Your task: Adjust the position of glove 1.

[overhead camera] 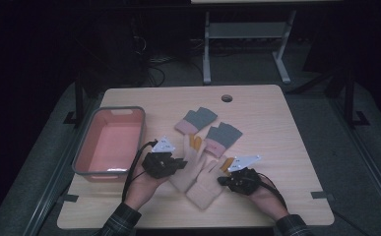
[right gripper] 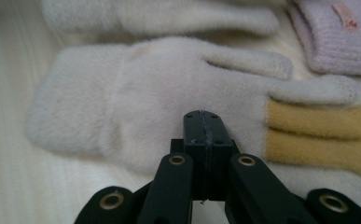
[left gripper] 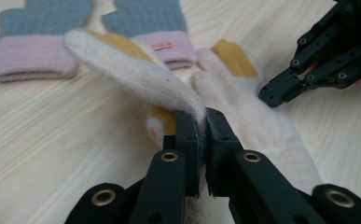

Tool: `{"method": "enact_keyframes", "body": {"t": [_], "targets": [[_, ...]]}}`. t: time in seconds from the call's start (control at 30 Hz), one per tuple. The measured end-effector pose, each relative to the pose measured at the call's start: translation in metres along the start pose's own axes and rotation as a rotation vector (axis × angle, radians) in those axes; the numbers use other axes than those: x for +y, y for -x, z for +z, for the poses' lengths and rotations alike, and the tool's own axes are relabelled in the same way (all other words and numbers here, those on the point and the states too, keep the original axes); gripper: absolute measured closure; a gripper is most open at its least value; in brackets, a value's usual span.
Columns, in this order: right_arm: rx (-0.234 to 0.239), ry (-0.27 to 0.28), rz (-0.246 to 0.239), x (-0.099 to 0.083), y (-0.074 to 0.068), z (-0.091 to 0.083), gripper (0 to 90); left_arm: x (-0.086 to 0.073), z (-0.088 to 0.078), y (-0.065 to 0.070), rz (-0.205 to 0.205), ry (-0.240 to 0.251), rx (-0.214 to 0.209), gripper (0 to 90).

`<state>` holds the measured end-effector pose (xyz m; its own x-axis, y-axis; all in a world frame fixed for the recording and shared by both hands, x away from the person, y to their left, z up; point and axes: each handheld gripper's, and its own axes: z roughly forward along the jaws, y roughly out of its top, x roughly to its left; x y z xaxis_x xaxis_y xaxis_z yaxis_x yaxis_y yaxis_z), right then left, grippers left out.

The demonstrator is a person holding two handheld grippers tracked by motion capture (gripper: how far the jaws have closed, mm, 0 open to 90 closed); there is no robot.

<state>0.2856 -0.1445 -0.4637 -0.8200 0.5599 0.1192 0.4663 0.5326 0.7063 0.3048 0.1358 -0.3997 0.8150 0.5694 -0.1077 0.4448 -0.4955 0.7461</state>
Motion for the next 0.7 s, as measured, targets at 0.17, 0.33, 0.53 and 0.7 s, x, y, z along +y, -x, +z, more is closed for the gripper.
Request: {"method": "enact_keyframes", "body": {"t": [0.17,0.33,0.53,0.7], "targets": [[0.031,0.004,0.007,-0.005,-0.002,-0.014,89.8,0.004,0.005,0.010,0.034,-0.008,-0.008,85.1],[0.042,-0.049,-0.006,-0.013,-0.005,-0.006,89.8,0.006,0.006,0.012,0.074,-0.039,0.039,85.1],[0.047,-0.046,-0.016,-0.011,-0.007,-0.003,89.8,0.005,0.004,0.008,0.111,-0.063,0.085,85.1],[0.052,-0.044,-0.015,-0.010,-0.007,-0.001,89.8,0.006,0.011,0.016,0.127,-0.061,0.039,85.0]]}}
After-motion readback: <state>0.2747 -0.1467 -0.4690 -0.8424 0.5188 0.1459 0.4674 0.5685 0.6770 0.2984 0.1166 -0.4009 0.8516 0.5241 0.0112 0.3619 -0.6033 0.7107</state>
